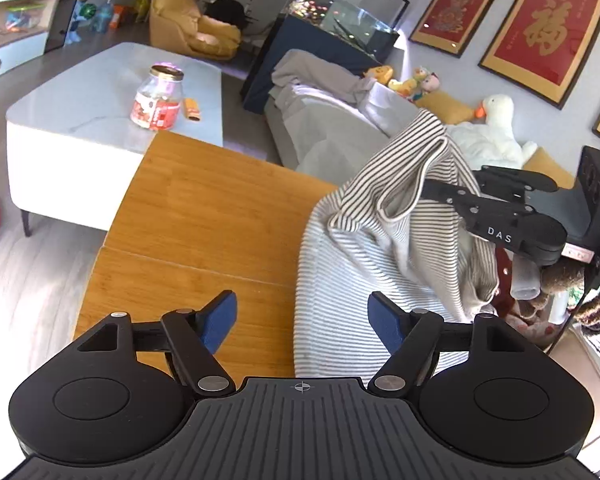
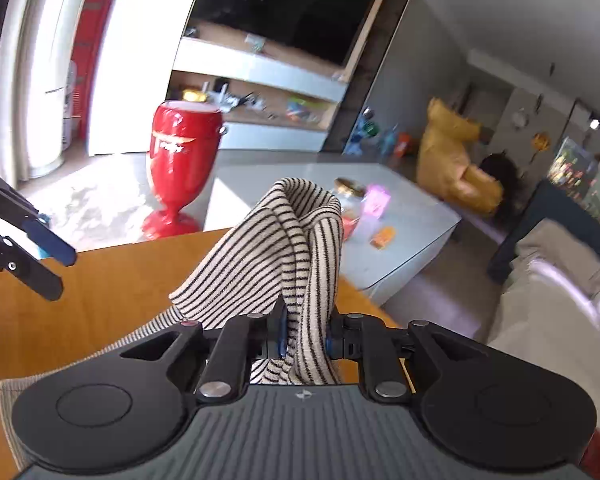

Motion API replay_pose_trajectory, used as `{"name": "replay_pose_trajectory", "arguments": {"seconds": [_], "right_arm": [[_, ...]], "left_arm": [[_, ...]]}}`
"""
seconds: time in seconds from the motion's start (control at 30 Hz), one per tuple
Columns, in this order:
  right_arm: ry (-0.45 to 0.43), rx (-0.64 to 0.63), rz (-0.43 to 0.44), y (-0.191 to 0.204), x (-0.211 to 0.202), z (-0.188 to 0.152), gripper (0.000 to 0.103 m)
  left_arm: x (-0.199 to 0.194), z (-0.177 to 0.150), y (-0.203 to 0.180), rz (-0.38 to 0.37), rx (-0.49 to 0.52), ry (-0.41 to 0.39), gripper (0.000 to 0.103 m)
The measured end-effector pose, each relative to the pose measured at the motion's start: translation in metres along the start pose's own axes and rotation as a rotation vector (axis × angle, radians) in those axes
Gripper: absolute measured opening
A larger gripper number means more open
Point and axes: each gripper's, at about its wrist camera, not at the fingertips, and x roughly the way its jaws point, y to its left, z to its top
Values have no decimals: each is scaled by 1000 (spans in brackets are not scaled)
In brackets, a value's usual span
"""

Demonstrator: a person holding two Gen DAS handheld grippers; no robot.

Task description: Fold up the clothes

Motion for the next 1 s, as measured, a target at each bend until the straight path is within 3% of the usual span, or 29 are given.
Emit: {"name": "replay_pose_trajectory", "arguments": {"seconds": [0.17,0.27,0.33,0.43,0.5,0.6,0.7,0.87,1.0], "right_arm": [[49,-86,81,59,5,-34,18],[78,-138,130,95,7,-55,30],[93,-152,158,111,8,-64,31],[88,-65,180,92,0,-58,27],[74,-41,166,79,-5,-53,16],[43,49,147,50,-10,-42,13],[24,175,152,19,-14,-38,13],[25,306,197,-2,-14,-45,13],[21,326,205,-1,-12,-53,13]], "left_arm": [[12,2,11,-15,-69,0,80],[17,2,14,-19,-94,14,83],[20,2,15,-29,-104,29,83],[23,1,9,-70,-104,57,83],[22,0,3,-111,-88,67,85],[22,-6,-11,-239,-58,83,95],[42,-18,-22,-377,-57,135,96],[97,-23,-29,-327,-16,181,92],[112,-2,-19,-270,29,127,89]]}}
